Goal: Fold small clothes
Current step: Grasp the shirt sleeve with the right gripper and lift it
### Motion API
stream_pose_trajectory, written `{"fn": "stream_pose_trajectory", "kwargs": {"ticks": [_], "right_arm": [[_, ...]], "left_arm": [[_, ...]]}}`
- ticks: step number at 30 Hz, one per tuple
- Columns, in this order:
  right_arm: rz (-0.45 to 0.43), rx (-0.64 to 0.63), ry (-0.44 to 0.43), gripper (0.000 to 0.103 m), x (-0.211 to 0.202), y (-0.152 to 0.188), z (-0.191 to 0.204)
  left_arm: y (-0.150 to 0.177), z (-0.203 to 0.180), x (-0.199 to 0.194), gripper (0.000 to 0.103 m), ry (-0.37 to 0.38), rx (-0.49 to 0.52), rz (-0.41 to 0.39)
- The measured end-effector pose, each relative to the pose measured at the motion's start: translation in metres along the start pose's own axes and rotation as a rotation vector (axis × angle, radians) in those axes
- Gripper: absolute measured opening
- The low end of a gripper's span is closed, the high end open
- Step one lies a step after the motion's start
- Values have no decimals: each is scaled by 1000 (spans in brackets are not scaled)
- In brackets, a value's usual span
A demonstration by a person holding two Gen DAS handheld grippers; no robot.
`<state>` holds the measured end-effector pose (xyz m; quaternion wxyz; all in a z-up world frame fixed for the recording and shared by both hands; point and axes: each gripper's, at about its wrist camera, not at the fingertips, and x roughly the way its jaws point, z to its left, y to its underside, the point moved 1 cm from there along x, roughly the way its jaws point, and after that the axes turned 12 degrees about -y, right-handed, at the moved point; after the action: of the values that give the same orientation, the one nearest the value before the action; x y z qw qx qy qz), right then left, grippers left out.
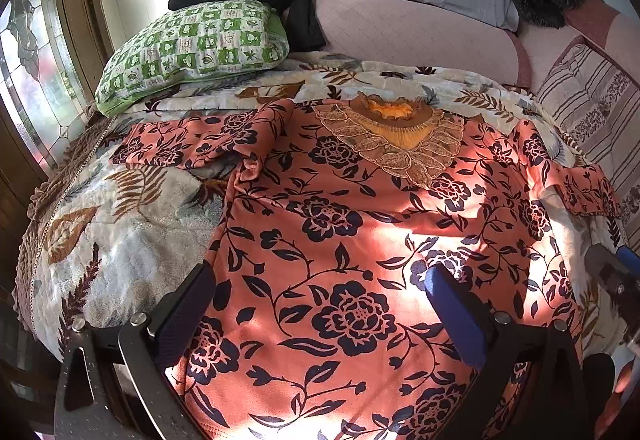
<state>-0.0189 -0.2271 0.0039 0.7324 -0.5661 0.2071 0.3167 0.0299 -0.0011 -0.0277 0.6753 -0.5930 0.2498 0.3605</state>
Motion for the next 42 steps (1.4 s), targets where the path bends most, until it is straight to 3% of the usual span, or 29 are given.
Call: {"fn": "stream_pose_trajectory", "kwargs": {"ticks": [3, 6, 10, 13, 15, 20, 23, 25, 29, 33, 38, 42], "right_arm": [[-35, 68, -33, 103, -6, -10, -30], [-116, 249, -67, 103, -19, -26, -98], [-289, 604, -99, 103, -25, -37, -240], [-346, 916, -117, 102, -9, -25, -357], [-360, 1055, -122, 97, 2, -15, -411], [-379, 1104, -87, 93, 17, -25, -466], [-373, 1133, -54, 78, 29, -31, -481], [-359, 1130, -39, 46, 37, -35, -487], [-295, 1034, 42, 9, 42, -60, -485], [-313, 760, 29, 6, 22, -122, -423], [-334, 399, -132, 6, 19, -205, -264], [-303, 162, -294, 6, 48, -228, -110]], "left_arm": [[-1, 1, 6, 103, 10, -2, 13], [-1, 9, 19, 103, 58, -35, 58], [4, 29, 45, 103, 126, -134, 155], [7, 45, 57, 103, 95, -163, 174], [7, 58, 62, 103, 76, -183, 178], [6, 93, 78, 103, 42, -266, 200], [8, 113, 86, 103, 17, -311, 214], [12, 125, 89, 103, 3, -333, 217], [20, 146, 93, 103, -11, -368, 212], [30, 165, 98, 103, -9, -412, 199], [44, 187, 95, 103, 19, -472, 170], [55, 207, 90, 103, 34, -500, 140]]}}
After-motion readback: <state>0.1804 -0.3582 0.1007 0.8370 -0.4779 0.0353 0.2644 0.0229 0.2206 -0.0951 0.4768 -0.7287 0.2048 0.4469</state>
